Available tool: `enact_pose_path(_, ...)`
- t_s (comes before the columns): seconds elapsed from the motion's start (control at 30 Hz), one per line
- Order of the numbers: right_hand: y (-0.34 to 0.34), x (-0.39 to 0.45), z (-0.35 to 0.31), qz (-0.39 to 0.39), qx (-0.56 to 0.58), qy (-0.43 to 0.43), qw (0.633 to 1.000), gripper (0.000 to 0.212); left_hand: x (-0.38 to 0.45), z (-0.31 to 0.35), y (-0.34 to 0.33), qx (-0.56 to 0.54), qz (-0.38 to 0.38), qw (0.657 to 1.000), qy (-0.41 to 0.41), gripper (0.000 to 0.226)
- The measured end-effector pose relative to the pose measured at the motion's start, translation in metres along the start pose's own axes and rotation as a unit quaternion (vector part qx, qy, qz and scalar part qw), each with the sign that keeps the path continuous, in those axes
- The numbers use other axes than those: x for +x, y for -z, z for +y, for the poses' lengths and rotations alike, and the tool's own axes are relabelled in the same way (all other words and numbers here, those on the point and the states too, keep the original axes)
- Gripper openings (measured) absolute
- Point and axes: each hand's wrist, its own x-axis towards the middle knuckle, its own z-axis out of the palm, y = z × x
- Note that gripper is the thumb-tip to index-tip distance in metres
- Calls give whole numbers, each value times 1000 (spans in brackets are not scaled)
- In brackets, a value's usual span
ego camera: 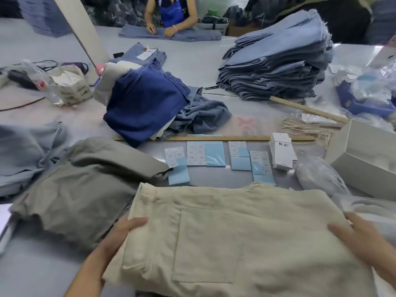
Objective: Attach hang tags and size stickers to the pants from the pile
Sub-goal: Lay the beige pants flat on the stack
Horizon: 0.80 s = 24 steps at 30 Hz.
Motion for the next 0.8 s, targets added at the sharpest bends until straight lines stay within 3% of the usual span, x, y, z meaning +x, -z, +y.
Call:
enact_pose_path(0.07, -20, -9, -11, 13, -172, 19, 985, 61, 0, -11, -7, 48, -21, 998, 23, 72)
enact_pose_path(0.1, -31, -14, -21, 69, -222, 68, 970, 69, 4, -17, -6, 60, -17, 997, 39, 70)
enact_pose_path(0.17, -65, -36, -53, 204, -199, 215, 934, 66, 9, -26, -1, 53, -8, 997, 52, 63)
enact_pose_path(0.2, -87, -53, -75, 227, -162, 271, 921, 63, 11, -29, 2, 47, -7, 998, 50, 59)
enact_pose_path(0.3, -159, -94, -125, 118, -184, 376, 900, 66, 10, -31, -4, 67, 33, 997, 11, 35)
enact_pose_path(0.37, -195, -105, -126, 60, -263, 408, 872, 65, 4, -30, -13, 171, 83, 980, -51, 15)
enact_pose_path(0.4, -201, -105, -121, 44, -282, 401, 870, 65, 1, -31, -15, 253, 114, 956, -95, 14)
enact_pose_path(0.43, -202, -104, -118, 39, -284, 389, 875, 65, -3, -31, -16, 358, 158, 909, -142, 15)
enact_pose_path(0.5, -201, -105, -119, 26, -283, 364, 887, 65, -11, -35, -15, 541, 255, 766, -235, 19)
enact_pose_path(0.53, -201, -109, -125, 23, -281, 355, 891, 64, -14, -38, -14, 580, 276, 714, -278, 16)
enact_pose_path(0.57, -203, -115, -131, 20, -267, 347, 899, 62, -17, -40, -13, 589, 277, 696, -302, 12)
enact_pose_path(0.6, -206, -124, -139, 23, -239, 345, 908, 58, -19, -41, -13, 568, 264, 723, -290, 12)
enact_pose_path(0.67, -219, -146, -151, 41, -175, 378, 908, 52, -20, -38, -16, 470, 231, 828, -200, 15)
enact_pose_path(0.7, -226, -159, -157, 37, -154, 401, 902, 52, -17, -37, -16, 431, 212, 865, -148, 16)
enact_pose_path(0.8, -244, -194, -175, 3, -133, 462, 877, 54, -12, -27, -12, 427, 192, 880, -78, 31)
